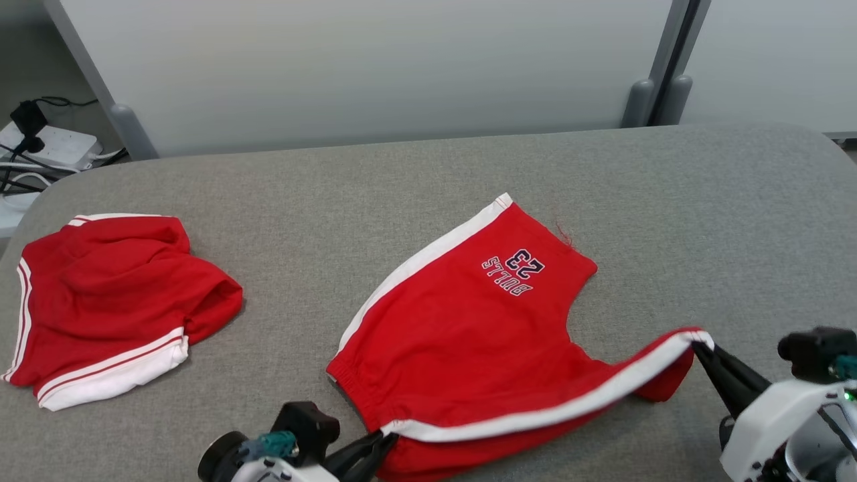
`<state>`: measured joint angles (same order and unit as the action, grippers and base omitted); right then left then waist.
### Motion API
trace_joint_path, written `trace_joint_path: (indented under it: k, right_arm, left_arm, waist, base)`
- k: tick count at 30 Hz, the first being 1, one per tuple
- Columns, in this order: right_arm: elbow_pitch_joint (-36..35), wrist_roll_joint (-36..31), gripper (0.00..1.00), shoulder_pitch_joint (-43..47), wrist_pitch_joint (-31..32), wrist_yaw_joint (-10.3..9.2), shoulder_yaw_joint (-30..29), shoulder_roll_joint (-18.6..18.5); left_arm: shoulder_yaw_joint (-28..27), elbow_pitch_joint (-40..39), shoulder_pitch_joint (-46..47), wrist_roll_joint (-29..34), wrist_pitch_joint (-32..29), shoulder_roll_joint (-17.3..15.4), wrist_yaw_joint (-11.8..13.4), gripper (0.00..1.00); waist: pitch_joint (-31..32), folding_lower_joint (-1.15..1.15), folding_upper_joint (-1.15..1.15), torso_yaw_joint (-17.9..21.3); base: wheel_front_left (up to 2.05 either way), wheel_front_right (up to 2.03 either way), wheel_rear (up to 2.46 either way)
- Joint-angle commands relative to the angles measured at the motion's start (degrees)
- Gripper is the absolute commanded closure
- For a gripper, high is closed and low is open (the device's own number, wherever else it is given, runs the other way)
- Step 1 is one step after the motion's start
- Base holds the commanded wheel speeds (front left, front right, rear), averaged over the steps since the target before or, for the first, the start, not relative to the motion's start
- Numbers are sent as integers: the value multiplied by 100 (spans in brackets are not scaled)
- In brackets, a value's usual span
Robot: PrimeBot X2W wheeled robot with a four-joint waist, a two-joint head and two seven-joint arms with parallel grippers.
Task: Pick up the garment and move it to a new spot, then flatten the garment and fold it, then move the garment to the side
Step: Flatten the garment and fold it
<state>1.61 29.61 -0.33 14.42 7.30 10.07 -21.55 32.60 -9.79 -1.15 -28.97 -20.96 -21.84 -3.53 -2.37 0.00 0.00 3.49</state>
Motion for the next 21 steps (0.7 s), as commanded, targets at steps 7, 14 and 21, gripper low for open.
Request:
trace_joint_path:
  k: [7,14,21]
  right_arm:
    - [1160,-213,100,-1564,-628,19,473,-26]
    - [2485,-95,100,-2830,-1253,19,1110,15]
    - [3485,23,100,-3839,-1685,19,1798,97]
  left_arm:
    - [-401,636,927,-270,365,197,-140,100]
    - [-426,1251,1580,-288,729,311,-264,100]
    - [-341,1803,2118,-316,1065,435,-337,100]
  waist:
    - [-378,0,0,-286]
    - [-801,0,0,-548]
    - [-1126,0,0,-738]
  base:
    - [0,0,0]
    - [0,0,0]
    - [0,0,0]
